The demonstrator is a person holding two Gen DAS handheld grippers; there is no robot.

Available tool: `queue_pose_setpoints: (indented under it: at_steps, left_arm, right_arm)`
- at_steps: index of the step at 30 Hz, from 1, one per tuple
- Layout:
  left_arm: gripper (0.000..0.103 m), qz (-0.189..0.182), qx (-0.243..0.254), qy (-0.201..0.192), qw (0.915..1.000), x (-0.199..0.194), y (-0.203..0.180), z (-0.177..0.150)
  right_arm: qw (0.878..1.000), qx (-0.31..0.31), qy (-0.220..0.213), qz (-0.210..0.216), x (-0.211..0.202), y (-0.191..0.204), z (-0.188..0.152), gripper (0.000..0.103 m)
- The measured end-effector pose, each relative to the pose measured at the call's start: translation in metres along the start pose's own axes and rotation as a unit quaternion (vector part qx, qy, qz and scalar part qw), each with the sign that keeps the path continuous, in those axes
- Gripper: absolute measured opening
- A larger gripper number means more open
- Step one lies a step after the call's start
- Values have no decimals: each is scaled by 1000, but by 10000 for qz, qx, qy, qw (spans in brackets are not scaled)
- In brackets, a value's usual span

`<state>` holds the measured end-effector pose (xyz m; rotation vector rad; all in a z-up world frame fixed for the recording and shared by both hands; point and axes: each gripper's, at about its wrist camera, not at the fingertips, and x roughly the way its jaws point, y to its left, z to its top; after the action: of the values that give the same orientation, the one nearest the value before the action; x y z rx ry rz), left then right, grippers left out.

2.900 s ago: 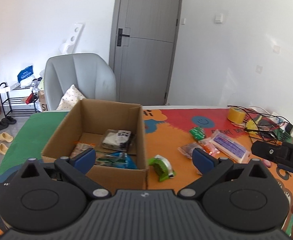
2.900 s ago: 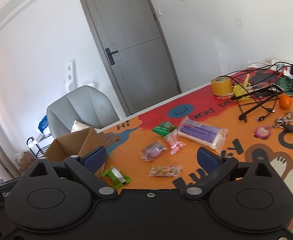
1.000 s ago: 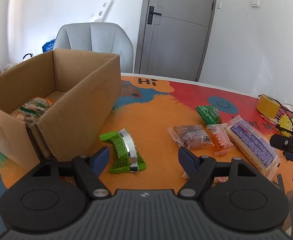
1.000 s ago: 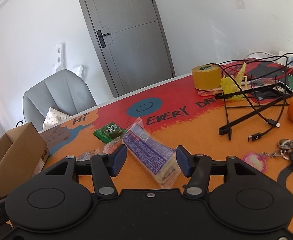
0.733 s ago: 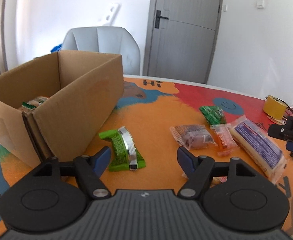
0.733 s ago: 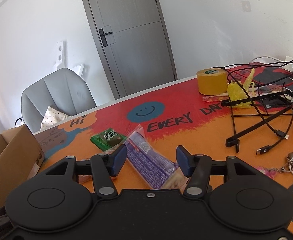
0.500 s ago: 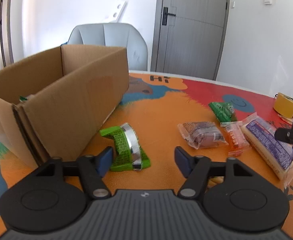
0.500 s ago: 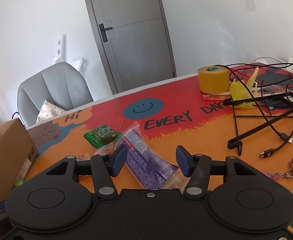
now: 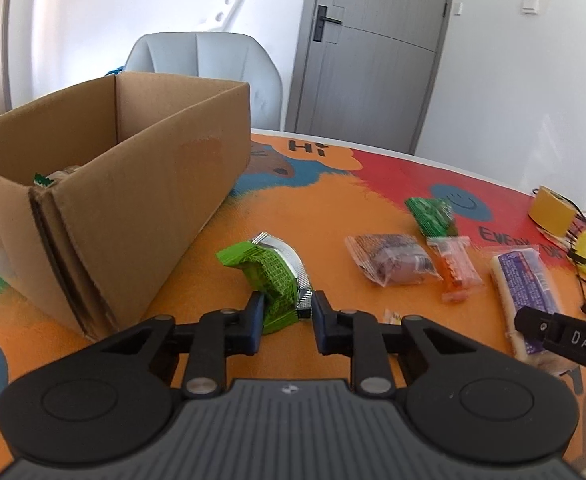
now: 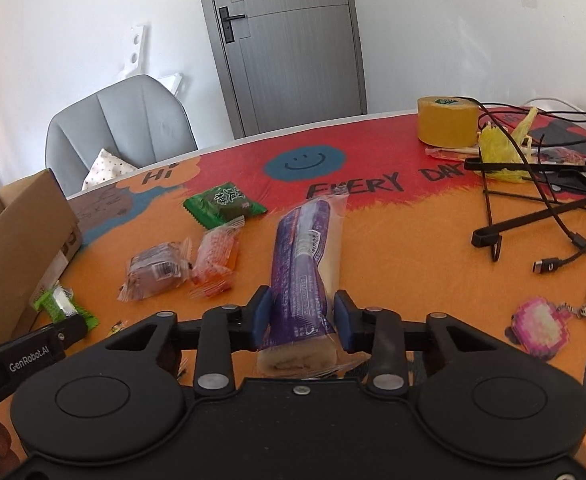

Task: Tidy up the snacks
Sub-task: 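Grasp the green wrapped snack with the left tool while the right tool grasps the purple bar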

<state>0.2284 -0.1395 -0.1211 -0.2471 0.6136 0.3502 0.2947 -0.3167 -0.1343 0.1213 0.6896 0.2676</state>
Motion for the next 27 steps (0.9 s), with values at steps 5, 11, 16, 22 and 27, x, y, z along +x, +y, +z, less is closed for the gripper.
queue_pose_setpoints:
  at_steps: [5,11,16,22,27]
  left_arm:
    - [22,-236,85,75,9997,-13,3,-6]
    - [24,-483,330,164,9982,-30,7,-13]
    - [47,-457,451,15,9979,-43,14,-14]
    - [79,-225,461,-308,9982,-40,10,-10]
    - [78,-70,494,-159,9986,-28,5,-11]
  right_arm:
    - [10000,98,1,16,-12,3,-9,33]
    - [9996,276,25,12,-29,4,-21,32]
    - [9995,279,88,-75,-44,10,-31,36]
    - [9995,7,-115,-291,-48,20,-31,59]
    - [9994,-23,-66,-352,-40,20,-30,59]
